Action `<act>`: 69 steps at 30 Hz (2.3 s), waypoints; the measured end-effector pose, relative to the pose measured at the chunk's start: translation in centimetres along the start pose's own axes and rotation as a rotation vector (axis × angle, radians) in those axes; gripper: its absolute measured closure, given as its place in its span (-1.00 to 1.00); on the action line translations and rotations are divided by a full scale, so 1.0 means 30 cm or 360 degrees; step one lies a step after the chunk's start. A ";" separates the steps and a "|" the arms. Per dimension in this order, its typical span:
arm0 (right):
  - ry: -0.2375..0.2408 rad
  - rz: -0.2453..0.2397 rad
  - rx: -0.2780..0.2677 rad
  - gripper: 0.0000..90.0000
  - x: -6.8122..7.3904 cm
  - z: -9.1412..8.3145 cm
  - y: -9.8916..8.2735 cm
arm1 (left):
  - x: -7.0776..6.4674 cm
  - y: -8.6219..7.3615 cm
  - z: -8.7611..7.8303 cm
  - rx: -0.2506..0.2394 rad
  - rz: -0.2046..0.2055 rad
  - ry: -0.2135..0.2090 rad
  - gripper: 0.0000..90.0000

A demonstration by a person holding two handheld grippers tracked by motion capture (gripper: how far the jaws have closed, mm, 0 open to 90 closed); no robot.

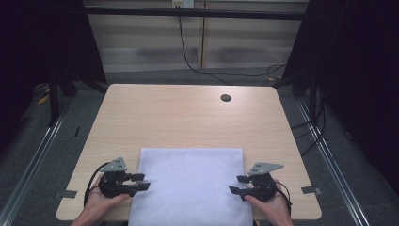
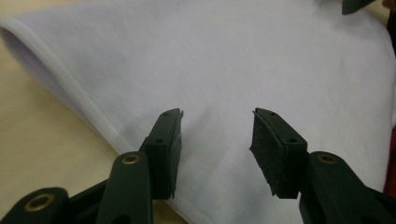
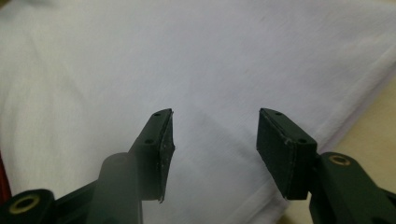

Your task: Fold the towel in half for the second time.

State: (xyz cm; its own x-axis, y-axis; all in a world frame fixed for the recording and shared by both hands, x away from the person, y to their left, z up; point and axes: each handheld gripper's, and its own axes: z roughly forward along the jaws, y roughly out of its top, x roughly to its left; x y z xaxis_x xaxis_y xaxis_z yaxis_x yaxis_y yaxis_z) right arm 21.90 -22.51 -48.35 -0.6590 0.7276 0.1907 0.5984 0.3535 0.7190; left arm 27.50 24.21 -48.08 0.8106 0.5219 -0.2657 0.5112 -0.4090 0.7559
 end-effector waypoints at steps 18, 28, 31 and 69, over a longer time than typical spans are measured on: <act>-0.0163 0.0135 -0.0134 0.01 -0.295 0.152 0.197 | 0.248 0.150 0.115 -0.0039 -0.0099 0.0229 -0.08; -0.0142 0.0120 -0.0055 0.14 -0.299 0.187 0.175 | 0.273 0.122 0.160 0.0015 -0.0111 0.0208 0.00; -0.0144 0.0134 -0.0064 0.23 -0.302 0.183 0.170 | 0.281 0.115 0.164 0.0007 -0.0151 0.0205 0.14; -0.0140 0.0010 -0.0465 0.94 -0.350 -0.053 0.546 | 0.311 0.493 -0.066 -0.0502 -0.0050 0.0215 0.87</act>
State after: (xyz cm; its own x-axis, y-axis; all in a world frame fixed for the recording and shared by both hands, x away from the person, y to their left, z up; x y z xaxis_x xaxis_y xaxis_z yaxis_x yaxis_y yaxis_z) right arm 37.88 -25.30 -37.51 -0.6061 0.7818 0.1464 0.4376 0.1741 0.8822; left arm 42.07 24.51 -38.19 0.7398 0.6337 -0.2261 0.4046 -0.1505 0.9020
